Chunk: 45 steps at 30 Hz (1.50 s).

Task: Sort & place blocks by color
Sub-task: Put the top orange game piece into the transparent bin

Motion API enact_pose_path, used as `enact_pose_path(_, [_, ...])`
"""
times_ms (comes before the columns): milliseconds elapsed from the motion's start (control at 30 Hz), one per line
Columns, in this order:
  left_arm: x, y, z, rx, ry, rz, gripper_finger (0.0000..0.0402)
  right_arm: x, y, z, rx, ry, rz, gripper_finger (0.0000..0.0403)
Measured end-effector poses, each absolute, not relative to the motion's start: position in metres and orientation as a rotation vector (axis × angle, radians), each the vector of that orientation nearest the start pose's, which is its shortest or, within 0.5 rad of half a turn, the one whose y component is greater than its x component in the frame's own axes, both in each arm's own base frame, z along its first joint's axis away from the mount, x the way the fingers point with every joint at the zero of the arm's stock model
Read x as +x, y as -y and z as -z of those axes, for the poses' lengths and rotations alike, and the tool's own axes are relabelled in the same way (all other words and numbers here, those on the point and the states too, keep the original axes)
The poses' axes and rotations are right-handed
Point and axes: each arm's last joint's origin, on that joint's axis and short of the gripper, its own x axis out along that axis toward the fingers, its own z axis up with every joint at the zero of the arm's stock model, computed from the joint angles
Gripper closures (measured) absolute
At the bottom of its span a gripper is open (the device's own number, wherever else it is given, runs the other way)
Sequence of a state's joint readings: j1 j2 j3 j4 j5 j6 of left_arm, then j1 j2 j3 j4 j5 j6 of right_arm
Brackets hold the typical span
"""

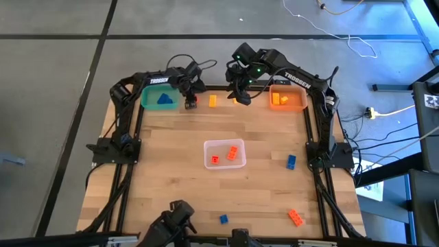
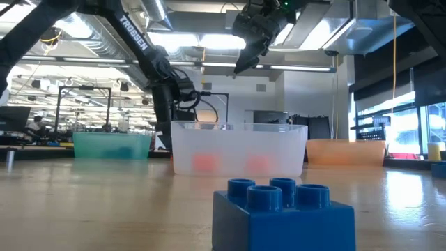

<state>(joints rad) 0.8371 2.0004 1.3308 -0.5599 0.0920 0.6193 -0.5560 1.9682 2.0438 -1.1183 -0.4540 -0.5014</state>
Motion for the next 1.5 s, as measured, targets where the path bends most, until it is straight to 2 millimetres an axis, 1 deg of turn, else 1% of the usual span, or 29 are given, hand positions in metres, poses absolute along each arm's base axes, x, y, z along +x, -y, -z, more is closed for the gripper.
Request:
enact_pose_path(67, [0.265,-0.289,-0.14,-0.053,-1.26,-0.259,0.0237,0.354,0.205,-0.344,0.039,-0.897,-0.135,0.0222])
enact_pose_path(200, [0.268,-0.287,-0.135,-0.057,-1.27,-0.243,0.0237,0.354,0.205,-0.344,0.039,-0.897,-0.136,0.0222])
enact_pose_path(333, [0.27,-0.285,-0.134,-0.032,-1.28,-0.231,0.0244,0.354,0.205,-0.344,0.039,-0.897,-0.136,0.0222])
enact_pose_path(500, [0.271,-0.284,-0.134,-0.03,-1.283,-0.228,0.027,0.354,0.205,-0.344,0.039,-0.897,-0.136,0.0222])
enact_pose_path(700, [0.268,-0.28,-0.145,-0.052,-1.279,-0.244,0.027,0.354,0.205,-0.344,0.045,-0.905,-0.139,0.0222])
enact_pose_path(767, [0.264,-0.276,-0.155,-0.061,-1.284,-0.236,0.0271,0.353,0.204,-0.343,0.05,-0.914,-0.142,0.0222])
enact_pose_path(867, [0.26,-0.27,-0.177,-0.048,-1.261,-0.241,0.0271,0.35,0.203,-0.343,0.057,-0.934,-0.152,0.0222])
enact_pose_path(1000, [0.256,-0.254,-0.203,-0.044,-1.256,-0.236,0.0271,0.343,0.198,-0.346,0.039,-0.964,-0.182,0.0222])
enact_pose_path(1100, [0.256,-0.237,-0.226,-0.048,-1.207,-0.212,0.0271,0.337,0.194,-0.352,0.035,-0.972,-0.189,0.0222])
enact_pose_path(1300, [0.265,-0.197,-0.259,-0.149,-1.06,-0.082,0.0271,0.318,0.182,-0.37,0.005,-0.987,-0.233,0.0222])
enact_pose_path(1433, [0.277,-0.166,-0.274,-0.155,-1.014,-0.03,0.0271,0.305,0.174,-0.379,0.017,-1.012,-0.251,0.0222])
enact_pose_path(1500, [0.288,-0.148,-0.276,-0.169,-0.998,0.008,0.0271,0.301,0.171,-0.381,0.025,-1.024,-0.257,0.0222])
